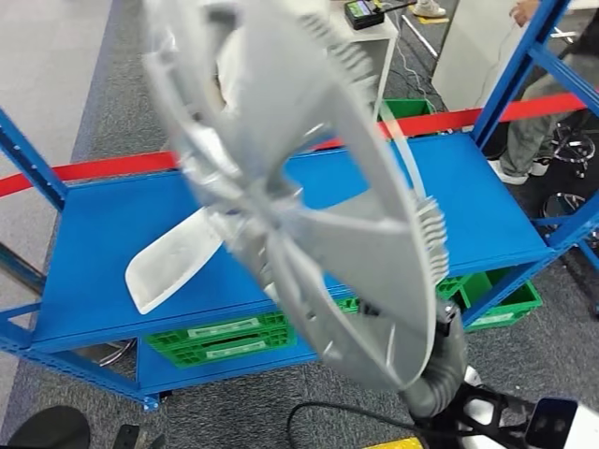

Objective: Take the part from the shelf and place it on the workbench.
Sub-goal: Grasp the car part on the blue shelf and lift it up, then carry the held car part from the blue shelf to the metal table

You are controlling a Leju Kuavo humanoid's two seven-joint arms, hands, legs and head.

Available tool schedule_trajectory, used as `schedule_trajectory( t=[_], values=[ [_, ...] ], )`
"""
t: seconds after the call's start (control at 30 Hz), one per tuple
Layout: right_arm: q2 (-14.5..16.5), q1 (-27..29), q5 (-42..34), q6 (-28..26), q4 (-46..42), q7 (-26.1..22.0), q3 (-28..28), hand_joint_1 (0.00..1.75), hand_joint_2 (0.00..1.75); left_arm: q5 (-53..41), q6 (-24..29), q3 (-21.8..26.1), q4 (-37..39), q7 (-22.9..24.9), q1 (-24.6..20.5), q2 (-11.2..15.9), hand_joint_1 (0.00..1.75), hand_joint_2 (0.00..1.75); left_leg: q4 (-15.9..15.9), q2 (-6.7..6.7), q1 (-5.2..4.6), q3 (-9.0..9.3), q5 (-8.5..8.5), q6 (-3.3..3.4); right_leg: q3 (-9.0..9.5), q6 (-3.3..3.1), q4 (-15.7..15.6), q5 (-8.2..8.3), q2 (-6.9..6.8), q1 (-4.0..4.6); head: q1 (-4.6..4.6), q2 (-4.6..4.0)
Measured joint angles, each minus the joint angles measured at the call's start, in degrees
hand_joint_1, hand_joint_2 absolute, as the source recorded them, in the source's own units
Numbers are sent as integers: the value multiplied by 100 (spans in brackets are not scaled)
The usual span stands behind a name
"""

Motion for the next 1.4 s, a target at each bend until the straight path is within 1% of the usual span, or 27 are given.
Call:
schedule_trajectory(
  t=[0.07, 0.13, 0.17, 0.2, 0.27, 0.3, 0.33, 0.43, 0.47, 0.5, 0.6, 0.63, 0.67, 0.7, 0.77, 0.83, 0.87, 0.93, 0.97, 1.03, 1.1, 1.13, 1.17, 1.2, 1.27, 1.33, 1.4],
  values=[
    [-37, 0, -13, 39, 1, 13, 167, 175, 175, 7, -2, 4, -1, 39, 0, 3, 0, 175, -1, 4, 0, -50, 42, 38, -243, 42, 709, -465, -14, -10, 26, 0],
    [-91, 2, -118, 87, 6, 26, 312, 175, 175, 7, -3, 8, -1, 100, 6, 2, 0, 175, 0, 6, -7, -118, 96, 42, -379, 62, 1254, -716, -15, -13, 28, 0],
    [-115, -1, -214, 111, 8, 31, 377, 175, 175, 6, -3, 9, -1, 142, 10, 1, 0, 175, 1, 4, -7, -153, 127, 34, -289, 63, 1209, -676, -15, -13, 30, 0],
    [-133, -7, -324, 130, 9, 33, 439, 175, 175, 5, -2, 11, -1, 193, 14, 1, 0, 175, 1, 2, -5, -184, 158, 21, -102, 58, 971, -560, -16, -14, 29, 0],
    [-144, -34, -529, 159, 8, 28, 536, 175, 175, 5, 5, 19, -1, 298, 25, 2, 0, 175, 4, -5, -2, -231, 219, -29, 469, 43, 108, -314, -16, -11, 30, 0],
    [-144, -48, -602, 168, 7, 21, 572, 175, 175, 5, 10, 26, -1, 338, 31, 4, 0, 175, 2, -9, -2, -242, 252, -65, 653, 23, -187, -236, -6, -2, 27, 0],
    [-144, -61, -658, 176, 5, 12, 601, 175, 175, 5, 14, 34, -1, 371, 36, 7, 0, 175, 1, -11, -4, -249, 289, -104, 747, 2, -371, -202, 6, 10, 28, 0],
    [-145, -77, -727, 181, 0, 36, 651, 175, 175, 3, 25, 55, -1, 452, 54, 11, 0, 175, -29, -12, 6, -272, 374, -217, 645, -121, -388, -104, 17, 28, 22, 0],
    [-146, -79, -742, 183, -1, 66, 667, 175, 175, 3, 31, 60, -1, 486, 64, 14, 0, 175, 7, -10, 10, -306, 295, -246, 610, -175, -395, -56, 9, 20, 15, 0],
    [-146, -79, -758, 187, -2, 94, 683, 175, 175, 3, 37, 66, -1, 516, 77, 14, 0, 175, 153, -7, 13, -376, 109, -271, 560, -223, -405, 4, 0, 9, 5, 0],
    [-154, -60, -757, 203, 7, 122, 726, 175, 175, 3, 45, 83, -1, 570, 91, 10, 0, 175, 1183, -3, 14, -717, -674, -316, 337, -282, -401, 183, -12, 11, -23, 0],
    [-162, -48, -738, 210, 14, 112, 733, 175, 175, 3, 46, 87, -1, 577, 91, 13, 0, 175, 1476, -2, 12, -767, -774, -320, 257, -280, -398, 239, -15, 17, -21, 0],
    [-173, -35, -714, 221, 21, 96, 736, 175, 175, 2, 48, 90, -1, 584, 92, 16, 0, 175, 1601, -2, 12, -731, -755, -317, 181, -274, -395, 293, -18, 22, -22, 0],
    [-183, -23, -694, 234, 26, 77, 736, 175, 175, 1, 50, 92, -1, 592, 93, 20, 0, 175, 1517, -2, 11, -590, -642, -307, 113, -263, -392, 344, -20, 25, -21, 0],
    [-198, -11, -673, 254, 31, 50, 736, 175, 175, -4, 51, 93, -1, 609, 89, 29, 0, 175, 827, -2, 9, -23, -406, -268, 5, -229, -386, 440, -19, 30, -23, 0],
    [-203, -9, -662, 260, 30, 41, 736, 175, 175, -8, 52, 93, -1, 618, 74, 35, 0, 175, 101, -7, -7, 476, -391, -211, -50, -179, -381, 533, -19, 45, -18, 0],
    [-204, -8, -660, 262, 30, 38, 736, 175, 175, -9, 52, 93, -1, 620, 69, 37, 0, 175, -65, -9, -20, 573, -422, -179, -61, -148, -387, 578, -22, 47, -20, 1],
    [-208, -5, -656, 264, 31, 32, 736, 175, 175, -10, 52, 93, -1, 626, 76, 33, 0, 175, -122, 0, -31, 543, -379, -96, -77, -77, -408, 651, -19, 36, -24, 1],
    [-211, -2, -656, 266, 31, 27, 736, 175, 175, -10, 52, 93, -1, 628, 80, 32, 0, 175, -128, 12, -27, 505, -331, -45, -113, -44, -372, 594, -18, 29, -21, 1],
    [-220, 2, -656, 268, 31, 19, 736, 175, 175, -9, 53, 94, -1, 631, 83, 35, 0, 175, -146, 37, -13, 393, -209, 39, -262, 14, 4, 193, -19, 17, 6, 0],
    [-228, 4, -655, 269, 31, 10, 736, 175, 175, -9, 55, 95, -1, 632, 83, 44, 0, 175, -140, 42, -23, 245, -89, 66, -459, 55, 749, -346, -24, 10, 30, 0],
    [-231, 5, -640, 269, 31, -2, 736, 175, 175, -11, 56, 96, -1, 632, 86, 44, 0, 175, -137, 41, -28, 166, -25, 65, -514, 68, 1091, -493, -23, 9, 31, 0],
    [-234, 7, -602, 268, 31, -15, 736, 175, 175, -13, 56, 96, -1, 632, 89, 43, 0, 175, -133, 29, -32, 90, 35, 57, -501, 72, 1288, -517, -23, 9, 31, 0],
    [-237, 8, -537, 263, 31, -33, 736, 175, 175, -19, 56, 96, -1, 632, 92, 43, 0, 175, -130, 11, -33, 9, 99, 43, -381, 67, 1290, -428, -21, 9, 30, 0],
    [-242, 6, -404, 245, 31, -65, 736, 175, 175, -31, 56, 96, -1, 633, 92, 42, 0, 175, -123, -54, -30, -132, 223, 2, 147, 39, 701, -143, 35, 4, 29, 0],
    [-246, 15, -357, 220, 30, -85, 737, 175, 175, -44, 57, 97, -1, 634, 86, 48, 0, 175, -117, -119, -39, -232, 347, -50, 746, 10, -144, -144, 223, -11, 23, 0],
    [-252, 28, -374, 187, 30, -92, 737, 175, 175, -51, 60, 98, -1, 637, 94, 57, 0, 175, -133, -186, -37, -271, 465, -118, 950, -27, -525, -257, 332, -5, 36, 1]
  ],
)
